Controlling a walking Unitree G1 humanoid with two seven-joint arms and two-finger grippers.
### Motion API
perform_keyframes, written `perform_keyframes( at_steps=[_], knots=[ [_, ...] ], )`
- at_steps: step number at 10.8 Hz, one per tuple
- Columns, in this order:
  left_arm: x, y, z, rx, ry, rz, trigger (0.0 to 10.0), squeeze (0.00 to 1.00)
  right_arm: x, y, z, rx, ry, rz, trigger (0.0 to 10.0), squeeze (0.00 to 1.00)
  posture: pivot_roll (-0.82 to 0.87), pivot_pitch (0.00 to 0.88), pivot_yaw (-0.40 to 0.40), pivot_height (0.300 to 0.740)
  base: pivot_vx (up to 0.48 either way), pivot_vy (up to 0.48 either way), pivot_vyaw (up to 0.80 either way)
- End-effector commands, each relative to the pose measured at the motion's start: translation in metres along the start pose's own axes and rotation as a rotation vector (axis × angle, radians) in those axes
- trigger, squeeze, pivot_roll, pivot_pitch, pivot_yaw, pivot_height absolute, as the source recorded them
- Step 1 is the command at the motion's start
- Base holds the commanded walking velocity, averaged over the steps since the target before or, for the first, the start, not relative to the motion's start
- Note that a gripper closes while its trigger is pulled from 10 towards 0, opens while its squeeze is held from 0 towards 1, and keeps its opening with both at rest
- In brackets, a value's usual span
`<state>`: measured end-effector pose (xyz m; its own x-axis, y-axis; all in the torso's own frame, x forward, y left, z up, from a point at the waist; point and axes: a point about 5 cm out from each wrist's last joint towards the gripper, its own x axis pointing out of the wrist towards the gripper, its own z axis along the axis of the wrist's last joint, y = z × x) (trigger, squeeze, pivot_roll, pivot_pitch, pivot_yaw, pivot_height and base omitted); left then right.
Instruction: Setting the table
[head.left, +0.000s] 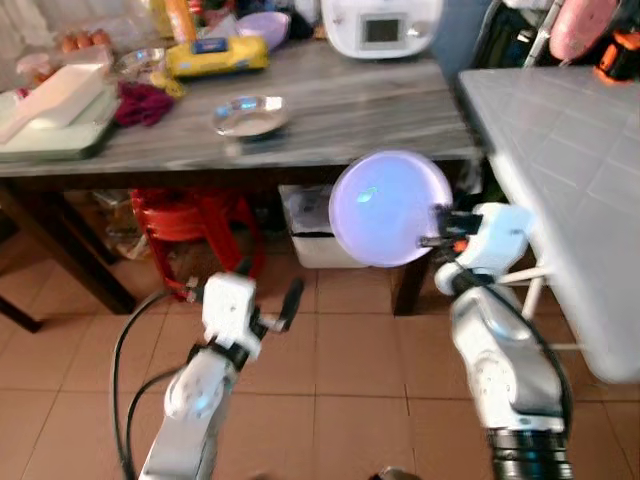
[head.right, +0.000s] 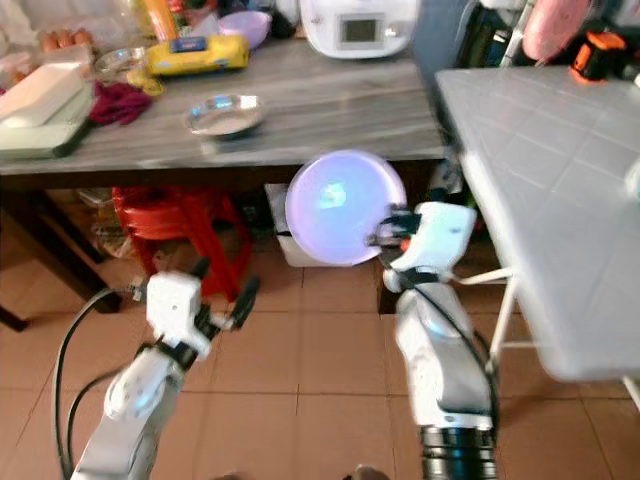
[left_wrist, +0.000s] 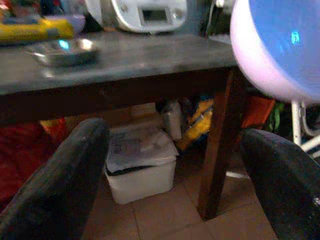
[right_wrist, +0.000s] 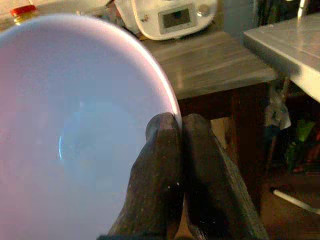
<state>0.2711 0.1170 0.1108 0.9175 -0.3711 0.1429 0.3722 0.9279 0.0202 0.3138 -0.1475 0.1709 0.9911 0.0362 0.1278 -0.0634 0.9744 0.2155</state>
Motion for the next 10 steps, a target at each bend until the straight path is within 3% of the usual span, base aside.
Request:
perform_keyframes(
  at_steps=[1, 7, 10],
  knots=[
    [-0.0071, 0.0068, -0.0044, 0.014, 0.024, 0.015, 10.0, 0.0, 0.0019, 0.0115, 0.0026, 0.008, -0.016, 0.032, 10.0, 0.0, -0.03, 0.131, 0.053, 0.74, 0.0, 0.48, 0.0],
    [-0.0041, 0.0046, -0.0046, 0.02, 0.03, 0.001, 10.0, 0.0, 0.0021, 0.0094, 0.0004, 0.006, -0.021, 0.013, 10.0, 0.0, -0.03, 0.126, 0.066, 0.74, 0.0, 0.48, 0.0],
    [-0.0014, 0.005, -0.0012, 0.044, 0.006, 0.014, 10.0, 0.0, 0.0035, 0.0071, 0.001, -0.009, -0.024, 0.012, 10.0, 0.0, -0.04, 0.126, 0.058, 0.74, 0.0, 0.0, 0.0]
  ],
)
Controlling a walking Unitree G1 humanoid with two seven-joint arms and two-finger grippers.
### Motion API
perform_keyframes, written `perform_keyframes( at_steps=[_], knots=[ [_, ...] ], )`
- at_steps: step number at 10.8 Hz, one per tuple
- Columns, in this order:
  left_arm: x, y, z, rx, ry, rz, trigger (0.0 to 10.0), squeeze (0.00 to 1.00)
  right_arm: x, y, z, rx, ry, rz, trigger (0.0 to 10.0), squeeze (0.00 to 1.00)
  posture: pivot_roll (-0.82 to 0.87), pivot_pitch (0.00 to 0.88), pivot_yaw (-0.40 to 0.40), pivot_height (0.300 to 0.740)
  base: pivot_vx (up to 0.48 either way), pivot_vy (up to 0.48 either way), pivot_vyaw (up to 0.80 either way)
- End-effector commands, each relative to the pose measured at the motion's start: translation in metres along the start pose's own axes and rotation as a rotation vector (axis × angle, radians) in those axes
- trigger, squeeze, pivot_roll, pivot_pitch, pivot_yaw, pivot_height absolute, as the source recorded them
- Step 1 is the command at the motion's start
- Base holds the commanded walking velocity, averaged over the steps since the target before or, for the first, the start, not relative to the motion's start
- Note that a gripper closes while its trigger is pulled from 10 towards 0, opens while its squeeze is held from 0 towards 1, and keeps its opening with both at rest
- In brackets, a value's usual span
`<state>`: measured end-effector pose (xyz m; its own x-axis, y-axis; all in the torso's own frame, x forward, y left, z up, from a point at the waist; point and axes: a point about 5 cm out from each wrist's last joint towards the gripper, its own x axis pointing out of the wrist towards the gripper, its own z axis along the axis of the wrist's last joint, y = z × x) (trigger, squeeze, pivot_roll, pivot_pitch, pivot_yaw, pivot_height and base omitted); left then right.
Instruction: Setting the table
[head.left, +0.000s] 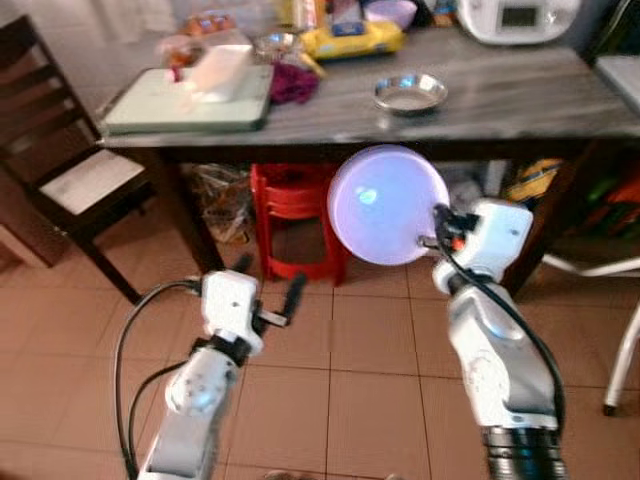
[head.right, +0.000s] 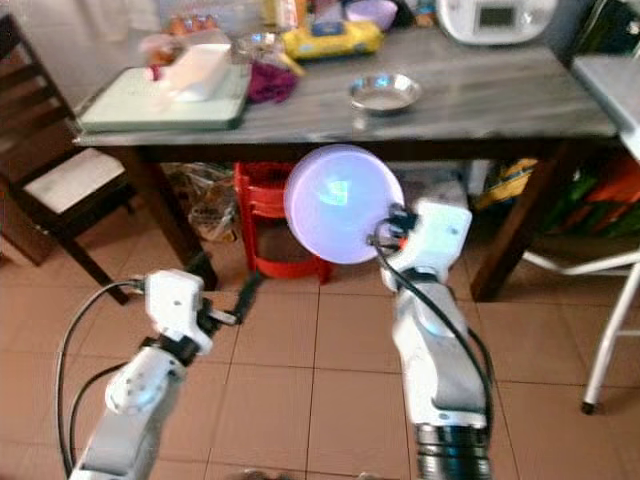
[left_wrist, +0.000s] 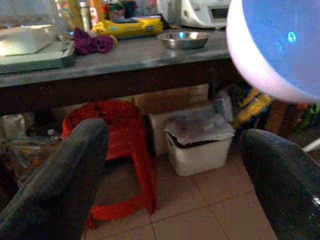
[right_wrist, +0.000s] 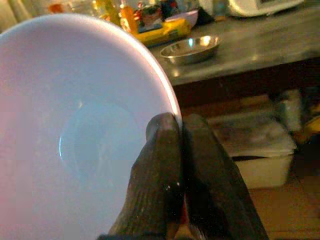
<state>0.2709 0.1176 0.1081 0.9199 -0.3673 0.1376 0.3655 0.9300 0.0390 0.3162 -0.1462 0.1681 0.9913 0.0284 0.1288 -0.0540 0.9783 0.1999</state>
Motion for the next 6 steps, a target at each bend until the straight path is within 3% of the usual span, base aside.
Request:
perform_keyframes(
  at_steps=[1, 2, 6],
  knots=[
    [0.0, 0.007, 0.003, 0.012, -0.009, 0.018, 10.0, 0.0, 0.001, 0.006, 0.005, 0.0, -0.022, 0.025, 10.0, 0.0, -0.04, 0.127, 0.058, 0.74, 0.0, 0.0, 0.0],
    [0.001, 0.012, 0.006, 0.005, -0.028, 0.031, 10.0, 0.0, 0.0, 0.002, 0.005, -0.012, -0.02, 0.021, 10.0, 0.0, -0.04, 0.129, 0.054, 0.74, 0.0, 0.0, 0.0],
    [0.001, 0.019, 0.008, -0.005, -0.043, 0.049, 10.0, 0.0, -0.003, -0.002, 0.002, -0.031, -0.017, 0.009, 10.0, 0.0, -0.04, 0.126, 0.054, 0.74, 0.433, 0.0, 0.0]
  ],
)
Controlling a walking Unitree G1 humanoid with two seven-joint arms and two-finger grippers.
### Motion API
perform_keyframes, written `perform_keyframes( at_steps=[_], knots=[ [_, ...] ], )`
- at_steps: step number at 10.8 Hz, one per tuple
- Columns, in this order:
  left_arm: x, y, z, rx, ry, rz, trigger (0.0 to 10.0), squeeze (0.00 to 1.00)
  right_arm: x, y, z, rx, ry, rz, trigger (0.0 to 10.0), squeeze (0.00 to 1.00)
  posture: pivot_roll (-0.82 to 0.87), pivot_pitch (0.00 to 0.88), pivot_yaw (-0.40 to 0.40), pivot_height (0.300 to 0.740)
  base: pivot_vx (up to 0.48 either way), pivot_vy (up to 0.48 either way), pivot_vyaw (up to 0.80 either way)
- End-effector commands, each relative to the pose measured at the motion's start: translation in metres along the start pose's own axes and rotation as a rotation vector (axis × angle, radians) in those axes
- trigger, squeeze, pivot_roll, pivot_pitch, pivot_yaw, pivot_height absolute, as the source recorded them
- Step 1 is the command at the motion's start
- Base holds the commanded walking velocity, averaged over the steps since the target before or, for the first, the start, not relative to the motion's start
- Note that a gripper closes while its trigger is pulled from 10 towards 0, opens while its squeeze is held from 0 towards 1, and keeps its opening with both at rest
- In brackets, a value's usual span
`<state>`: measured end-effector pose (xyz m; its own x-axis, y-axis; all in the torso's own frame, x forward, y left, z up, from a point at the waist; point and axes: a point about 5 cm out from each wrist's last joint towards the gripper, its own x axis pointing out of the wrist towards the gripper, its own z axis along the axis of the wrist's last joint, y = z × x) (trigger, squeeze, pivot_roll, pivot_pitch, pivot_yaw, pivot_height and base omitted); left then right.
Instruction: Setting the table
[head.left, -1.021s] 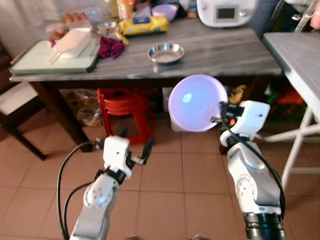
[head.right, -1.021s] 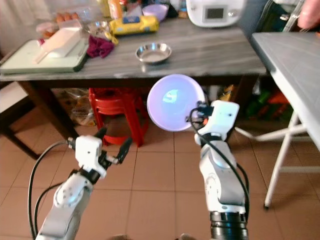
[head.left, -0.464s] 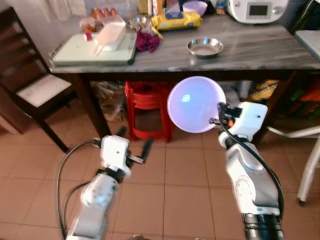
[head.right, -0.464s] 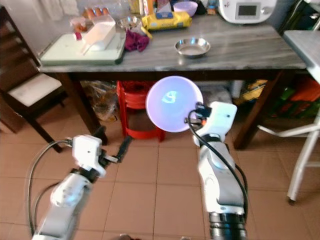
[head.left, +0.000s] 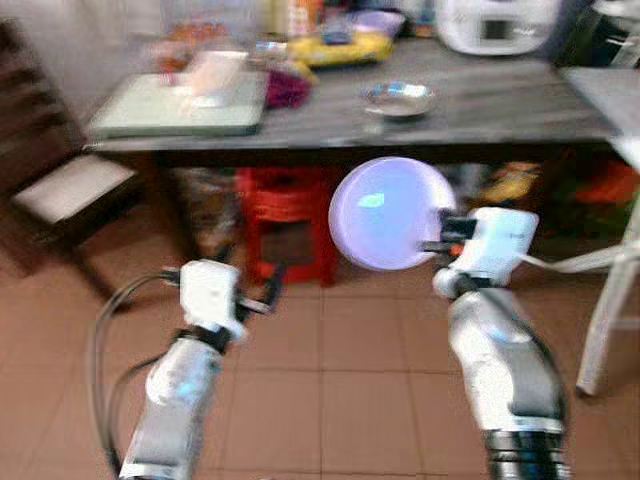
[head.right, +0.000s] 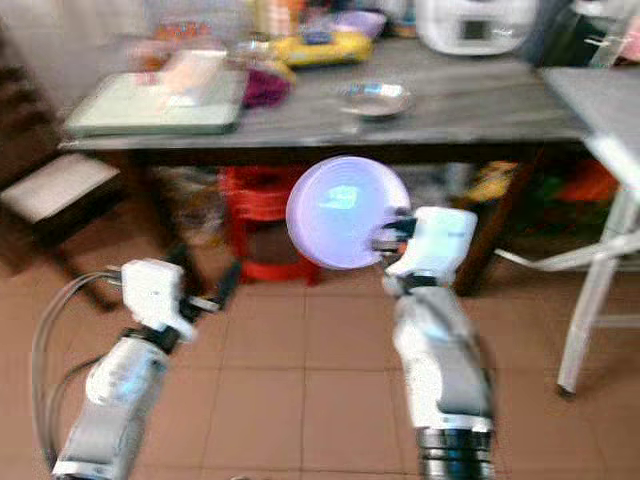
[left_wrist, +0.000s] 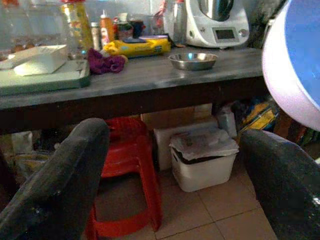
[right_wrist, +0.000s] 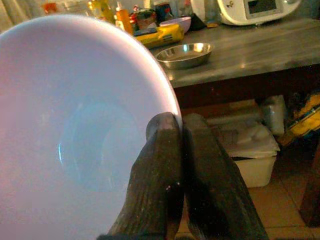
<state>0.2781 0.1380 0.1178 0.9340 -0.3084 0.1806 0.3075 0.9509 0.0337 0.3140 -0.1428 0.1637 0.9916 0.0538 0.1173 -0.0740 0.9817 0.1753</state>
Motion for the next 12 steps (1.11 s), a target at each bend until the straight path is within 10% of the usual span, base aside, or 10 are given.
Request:
perform_keyframes(
  at_steps=[1, 12],
  knots=[
    [0.0004, -0.0057, -0.0009, -0.015, -0.002, -0.023, 10.0, 0.0, -0.0007, -0.0037, 0.0075, -0.01, -0.034, -0.011, 10.0, 0.0, -0.04, 0.124, 0.054, 0.74, 0.472, 0.0, 0.0],
    [0.0021, -0.01, -0.0026, -0.031, 0.0, -0.047, 10.0, 0.0, 0.0014, 0.0004, 0.0108, -0.019, -0.05, 0.009, 10.0, 0.0, -0.05, 0.126, 0.053, 0.74, 0.48, 0.0, 0.0]
  ],
)
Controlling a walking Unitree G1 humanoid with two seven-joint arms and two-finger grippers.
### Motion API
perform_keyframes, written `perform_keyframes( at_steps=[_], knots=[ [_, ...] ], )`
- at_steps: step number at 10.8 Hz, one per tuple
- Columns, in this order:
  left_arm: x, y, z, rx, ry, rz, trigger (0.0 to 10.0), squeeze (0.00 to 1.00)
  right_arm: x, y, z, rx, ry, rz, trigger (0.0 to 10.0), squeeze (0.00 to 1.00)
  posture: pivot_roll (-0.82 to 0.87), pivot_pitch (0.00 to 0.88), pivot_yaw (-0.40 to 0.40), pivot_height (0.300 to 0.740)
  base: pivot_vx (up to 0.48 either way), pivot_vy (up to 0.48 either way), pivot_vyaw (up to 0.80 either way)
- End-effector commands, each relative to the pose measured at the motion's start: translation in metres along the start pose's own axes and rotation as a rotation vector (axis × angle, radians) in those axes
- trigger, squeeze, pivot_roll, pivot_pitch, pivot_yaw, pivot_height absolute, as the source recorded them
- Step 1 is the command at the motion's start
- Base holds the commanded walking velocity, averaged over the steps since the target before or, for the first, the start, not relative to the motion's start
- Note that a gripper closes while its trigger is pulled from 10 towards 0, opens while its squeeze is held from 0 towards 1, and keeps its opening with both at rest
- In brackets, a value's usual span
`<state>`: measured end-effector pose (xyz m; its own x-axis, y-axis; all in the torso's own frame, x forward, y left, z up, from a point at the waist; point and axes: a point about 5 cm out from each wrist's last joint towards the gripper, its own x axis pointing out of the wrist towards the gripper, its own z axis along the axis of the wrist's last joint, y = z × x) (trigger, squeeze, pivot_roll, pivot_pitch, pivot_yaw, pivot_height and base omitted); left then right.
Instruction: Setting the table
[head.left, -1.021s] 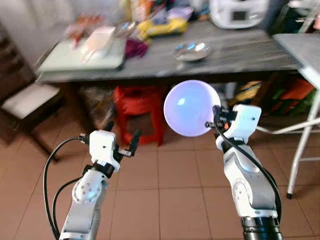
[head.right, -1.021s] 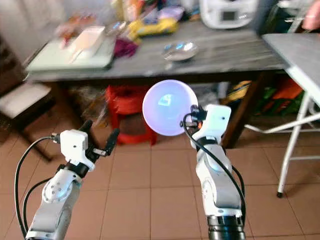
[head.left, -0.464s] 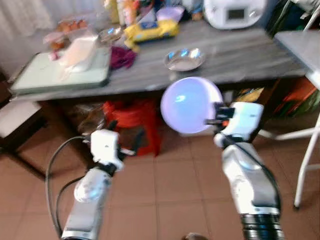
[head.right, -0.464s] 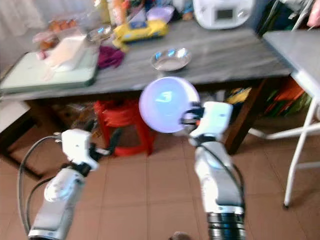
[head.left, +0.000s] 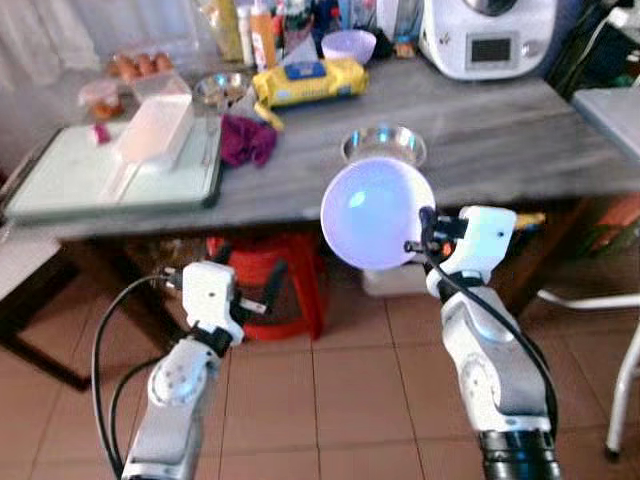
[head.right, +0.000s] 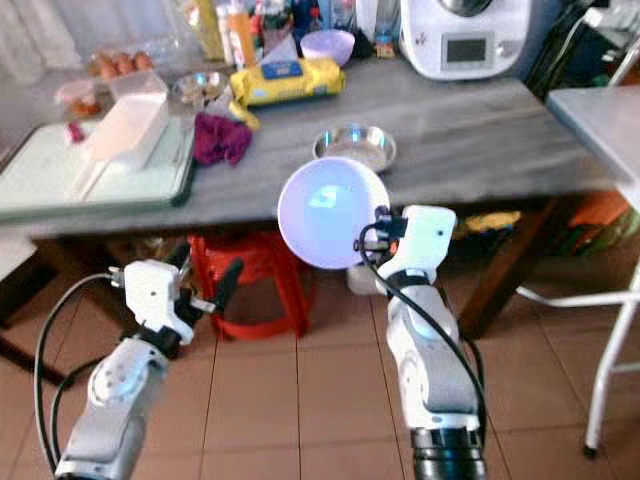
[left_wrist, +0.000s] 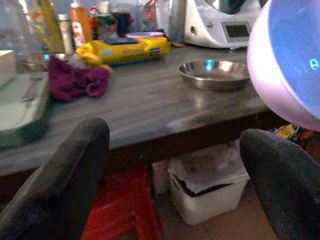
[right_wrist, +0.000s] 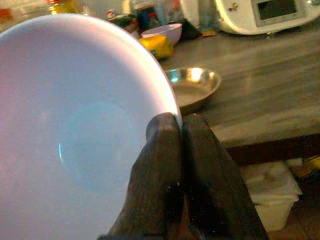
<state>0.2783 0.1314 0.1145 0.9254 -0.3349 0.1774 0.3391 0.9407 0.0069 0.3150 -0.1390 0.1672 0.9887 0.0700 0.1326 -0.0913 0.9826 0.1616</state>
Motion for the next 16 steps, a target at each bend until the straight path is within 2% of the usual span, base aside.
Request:
perform_keyframes(
  at_steps=[1, 4, 8, 9, 12, 14, 16],
  knots=[
    [0.001, -0.004, 0.001, 0.001, -0.003, -0.02, 10.0, 0.0, 0.0, -0.004, 0.009, -0.006, -0.038, -0.011, 10.0, 0.0, -0.05, 0.125, 0.053, 0.74, 0.48, 0.0, 0.0],
    [0.002, -0.003, 0.001, 0.003, -0.004, -0.019, 10.0, 0.0, 0.001, -0.003, 0.009, -0.001, -0.039, -0.008, 10.0, 0.0, -0.05, 0.122, 0.053, 0.74, 0.48, 0.0, 0.41],
    [0.001, -0.002, 0.002, 0.005, -0.003, -0.015, 10.0, 0.0, 0.002, 0.0, 0.01, 0.001, -0.043, 0.01, 10.0, 0.0, -0.04, 0.126, 0.049, 0.74, 0.461, 0.0, 0.0],
    [0.001, -0.001, 0.003, 0.008, -0.005, -0.01, 10.0, 0.0, 0.002, 0.004, 0.013, -0.025, -0.059, 0.031, 10.0, 0.0, -0.04, 0.127, 0.051, 0.74, 0.409, 0.0, 0.0],
    [-0.005, -0.001, 0.007, -0.002, -0.025, -0.004, 10.0, 0.0, 0.0, 0.013, 0.015, -0.081, -0.088, 0.072, 10.0, 0.0, -0.04, 0.128, 0.06, 0.74, 0.0, 0.0, 0.0],
    [-0.016, -0.001, 0.003, 0.032, 0.01, -0.052, 10.0, 0.0, 0.0, 0.013, 0.015, -0.083, -0.094, 0.072, 10.0, 0.0, -0.03, 0.128, 0.061, 0.74, 0.0, 0.0, 0.0],
    [-0.028, 0.001, -0.003, 0.019, 0.045, -0.127, 10.0, 0.0, 0.006, 0.014, 0.024, -0.083, -0.093, 0.071, 10.0, 0.0, -0.03, 0.13, 0.055, 0.74, 0.0, 0.0, 0.0]
  ],
)
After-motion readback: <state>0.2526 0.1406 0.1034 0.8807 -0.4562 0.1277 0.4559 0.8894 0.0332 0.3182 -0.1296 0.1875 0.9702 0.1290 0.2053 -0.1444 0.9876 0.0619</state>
